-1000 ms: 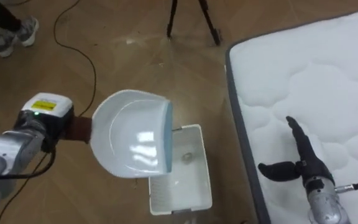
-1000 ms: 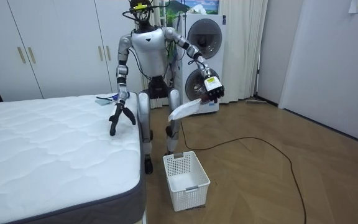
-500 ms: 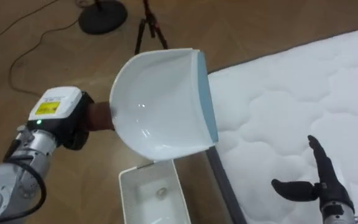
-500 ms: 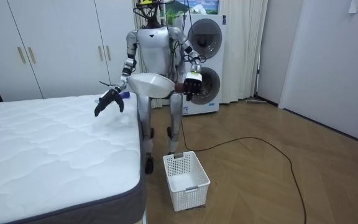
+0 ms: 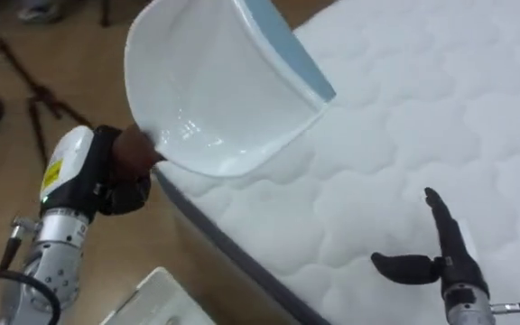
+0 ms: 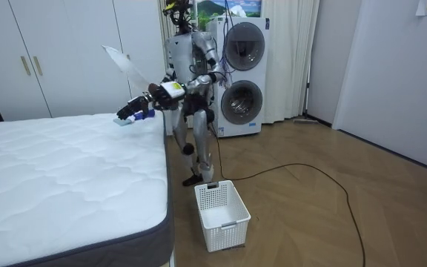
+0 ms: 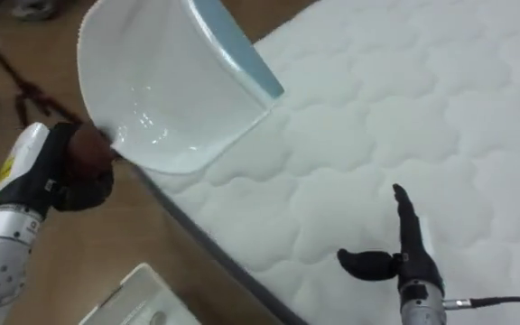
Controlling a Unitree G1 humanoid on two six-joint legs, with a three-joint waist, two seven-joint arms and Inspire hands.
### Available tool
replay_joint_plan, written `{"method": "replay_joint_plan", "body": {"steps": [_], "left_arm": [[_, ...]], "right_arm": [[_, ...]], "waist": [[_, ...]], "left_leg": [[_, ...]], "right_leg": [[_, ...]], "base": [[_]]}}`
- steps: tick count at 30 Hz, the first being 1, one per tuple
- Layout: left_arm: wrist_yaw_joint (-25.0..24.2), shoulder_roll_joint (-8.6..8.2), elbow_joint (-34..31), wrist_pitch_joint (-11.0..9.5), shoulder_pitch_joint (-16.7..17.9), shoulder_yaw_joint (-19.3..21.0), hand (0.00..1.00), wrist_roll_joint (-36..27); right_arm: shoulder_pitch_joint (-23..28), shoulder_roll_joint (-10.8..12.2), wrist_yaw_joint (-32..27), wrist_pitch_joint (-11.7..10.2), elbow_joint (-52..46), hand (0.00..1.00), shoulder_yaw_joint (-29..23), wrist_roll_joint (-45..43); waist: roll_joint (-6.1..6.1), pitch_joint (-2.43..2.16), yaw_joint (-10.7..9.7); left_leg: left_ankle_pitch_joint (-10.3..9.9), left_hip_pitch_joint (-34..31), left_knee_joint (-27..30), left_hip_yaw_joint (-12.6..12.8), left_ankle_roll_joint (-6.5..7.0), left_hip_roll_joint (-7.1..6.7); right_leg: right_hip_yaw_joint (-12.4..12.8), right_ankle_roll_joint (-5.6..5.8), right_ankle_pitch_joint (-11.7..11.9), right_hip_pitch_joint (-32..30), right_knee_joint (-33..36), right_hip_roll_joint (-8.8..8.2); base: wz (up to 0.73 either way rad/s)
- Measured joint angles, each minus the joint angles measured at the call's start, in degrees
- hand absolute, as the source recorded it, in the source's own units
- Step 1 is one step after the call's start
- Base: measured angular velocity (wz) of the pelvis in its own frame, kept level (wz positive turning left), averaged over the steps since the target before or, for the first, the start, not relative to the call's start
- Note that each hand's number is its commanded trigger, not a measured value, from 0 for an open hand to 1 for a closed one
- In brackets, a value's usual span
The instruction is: Clean bed
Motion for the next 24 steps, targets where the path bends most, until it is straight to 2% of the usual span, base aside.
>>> {"method": "replay_joint_plan", "body": {"steps": [2, 4, 6, 8, 9, 10, 12, 13, 14, 18, 20, 21, 24], "left_arm": [[0.03, -1.23, 0.0, -0.13, -0.09, -0.79, 1.0, -0.2], [0.05, -2.07, 0.02, -0.16, 0.38, -3.32, 1.0, -0.84], [0.18, -3.69, 0.81, -0.62, 2.03, -5.87, 1.0, -1.39], [0.66, -4.56, 3.01, -0.85, 2.41, -6.86, 1.0, -1.36], [0.71, -5.27, 4.01, -0.7, 2.7, -6.79, 1.0, -1.36], [0.71, -5.49, 4.05, -0.64, 3.12, -6.69, 1.0, -1.36], [0.76, -5.56, 4.02, -0.66, 5.13, -6.54, 1.0, -1.4], [0.76, -5.54, 4.02, -0.66, 5.58, -6.53, 1.0, -1.44], [0.76, -5.54, 4.02, -0.67, 6.63, -6.5, 1.0, -1.52], [0.76, -5.82, 4.02, -1.27, 8.58, -6.33, 1.0, -2.98], [0.67, -5.9, 4.02, -1.67, 9.12, -6.28, 1.0, -4.8], [0.61, -5.91, 4.03, -1.95, 9.52, -6.04, 1.0, -5.85], [-0.46, -5.91, 4.0, -1.96, 10.31, -6.02, 1.0, -8.0]], "right_arm": [[0.15, 0.06, 1.08, 0.33, -0.03, 0.0, -0.05, 0.26], [0.12, 0.06, 2.27, 0.33, -0.03, 0.0, -0.09, 0.55], [0.12, 0.52, 2.85, 0.27, 0.03, 0.0, -0.59, 0.11], [0.07, 0.82, 3.46, 0.26, 0.06, 0.0, -1.72, -1.03], [0.02, 1.47, 4.39, 0.25, 0.07, 0.0, -2.96, -2.56], [-0.08, 1.8, 4.75, 0.25, 0.07, 0.0, -3.42, -2.88], [-0.53, 1.87, 6.42, 0.25, 0.05, 0.0, -3.65, -4.2], [-0.56, 1.88, 6.89, 0.25, 0.05, 0.0, -3.6, -4.54], [-0.5, 1.87, 7.97, 0.26, 0.06, 0.0, -3.43, -4.86], [-0.46, 1.95, 10.33, 0.26, 0.0, 0.0, -3.31, -7.88], [-0.49, 2.16, 10.77, 0.26, -0.11, 0.0, -3.27, -8.0], [-0.49, 2.61, 10.88, 0.26, -0.14, 0.0, -3.24, -8.1], [-0.32, 2.64, 11.75, 0.31, -0.13, 0.0, -3.32, -9.01]], "waist": [[-0.81, -0.02, -2.66], [-1.27, -0.07, -3.47], [-1.64, -0.07, -3.64], [-1.6, -0.1, -3.57], [-1.6, -0.12, -3.01], [-1.57, -0.13, -2.72], [-1.04, -0.43, -1.38], [-0.91, -0.42, -1.12], [-0.74, -0.5, -0.81], [-0.23, -0.85, -0.12], [-0.16, -0.92, 0.26], [-0.2, -0.91, 0.26], [-0.28, -0.87, -0.89]], "left_leg": [[0.4, 0.65, -0.48, 0.46, -0.77, 0.84], [0.66, 1.58, -1.44, 1.53, -1.62, 1.61], [0.74, 2.64, -1.47, 1.94, -2.21, 2.29], [0.52, 3.21, -1.44, 1.95, -2.91, 2.55], [0.31, 3.39, -1.44, 1.48, -3.41, 2.69], [0.2, 3.42, -1.43, 0.75, -3.62, 2.8], [-0.32, 3.59, -1.4, -5.18, -4.48, 2.79], [-0.33, 3.87, -1.46, -6.91, -4.5, 2.64], [-0.33, 4.69, -1.52, -9.74, -4.5, 2.41], [-0.33, 6.54, -2.46, -15.37, -4.49, 1.69], [-0.32, 7.61, -3.8, -17.36, -4.49, 1.31], [-0.32, 8.43, -4.6, -17.4, -4.49, 1.16], [-0.34, 9.11, -4.97, -17.39, -4.49, 0.67]], "right_leg": [[0.62, -0.66, 0.82, -0.06, -1.36, 1.08], [1.67, -1.25, 2.03, -0.28, -2.46, 2.23], [1.62, -1.84, 2.66, -0.48, -3.11, 2.91], [1.97, -2.21, 2.85, -0.91, -3.01, 3.47], [3.57, -2.57, 2.95, -1.6, -2.69, 4.09], [4.7, -2.77, 3.08, -2.06, -2.55, 4.5], [8.7, -3.43, 3.85, -3.45, -2.01, 6.13], [9.75, -3.48, 4.07, -3.49, -2.02, 6.66], [11.64, -3.7, 4.36, -3.39, -1.95, 7.42], [18.47, -3.67, 4.93, -3.61, -1.61, 9.7], [20.72, -3.64, 4.98, -4.28, -0.6, 10.4], [21.83, -3.62, 5.08, -4.62, -0.07, 10.71], [21.96, -3.36, 5.21, -4.55, 0.11, 10.38]], "base": [[-0.45], [-0.59], [-0.63], [-0.5], [-0.63], [-0.9], [-0.98], [-0.93], [-0.92], [-0.74], [-0.65], [-0.58], [-0.24]]}}
